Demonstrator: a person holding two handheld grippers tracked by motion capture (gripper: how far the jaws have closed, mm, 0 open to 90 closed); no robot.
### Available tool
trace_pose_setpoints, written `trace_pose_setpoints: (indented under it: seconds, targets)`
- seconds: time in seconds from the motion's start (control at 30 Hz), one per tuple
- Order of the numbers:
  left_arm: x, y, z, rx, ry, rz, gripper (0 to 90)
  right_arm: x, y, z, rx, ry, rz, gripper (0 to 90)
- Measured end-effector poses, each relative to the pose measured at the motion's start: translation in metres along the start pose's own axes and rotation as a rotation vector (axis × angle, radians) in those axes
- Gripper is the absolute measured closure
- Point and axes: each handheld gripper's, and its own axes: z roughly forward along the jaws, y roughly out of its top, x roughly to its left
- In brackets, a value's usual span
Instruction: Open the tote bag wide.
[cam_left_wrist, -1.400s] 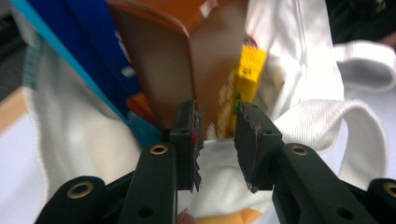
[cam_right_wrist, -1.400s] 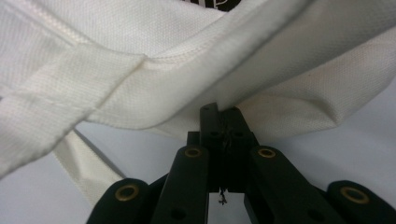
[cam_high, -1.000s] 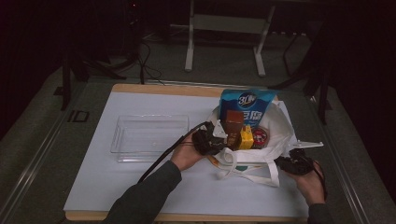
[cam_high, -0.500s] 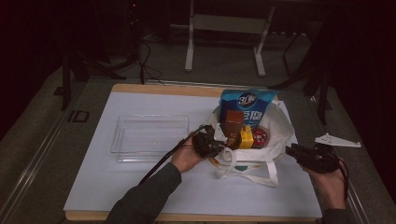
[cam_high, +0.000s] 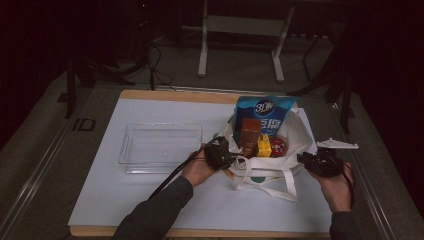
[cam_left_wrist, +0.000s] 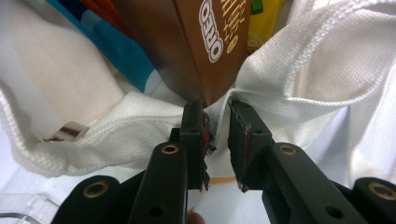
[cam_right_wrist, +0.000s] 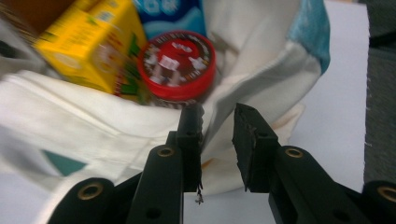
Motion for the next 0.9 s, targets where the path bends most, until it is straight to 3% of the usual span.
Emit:
trace_pose_setpoints:
  seconds: [0.07,0.13,0.27,0.47,0.57,0.67,0.9]
  targets:
    - [0.000,0.000,0.000,-0.001,0.000,0.000,76.1,0.001,0.000,0.002,-0.020,0.008,0.024,65.2]
    - [0.000,0.001,0.001,0.008,0.004,0.007,76.4,0.002,0.002,0.003,-0.026,-0.014,0.036,62.8]
    - [0.002,0.001,0.004,0.020,0.017,-0.003,77.7,0.001,0.007,0.009,-0.018,-0.033,0.042,71.1]
    - [0.002,0.001,0.010,0.045,0.044,-0.019,80.0,-0.001,0.008,0.033,0.039,-0.038,0.046,81.6]
    - [0.001,0.001,0.011,0.053,0.057,-0.029,80.7,-0.003,0.004,0.048,0.077,-0.044,0.048,83.5]
    - [0.002,0.001,0.013,0.063,0.066,-0.041,81.5,-0.007,0.000,0.059,0.098,-0.038,0.087,84.3]
    - [0.002,0.002,0.016,0.073,0.071,-0.089,81.4,-0.009,-0.005,0.069,0.122,-0.041,0.101,84.5]
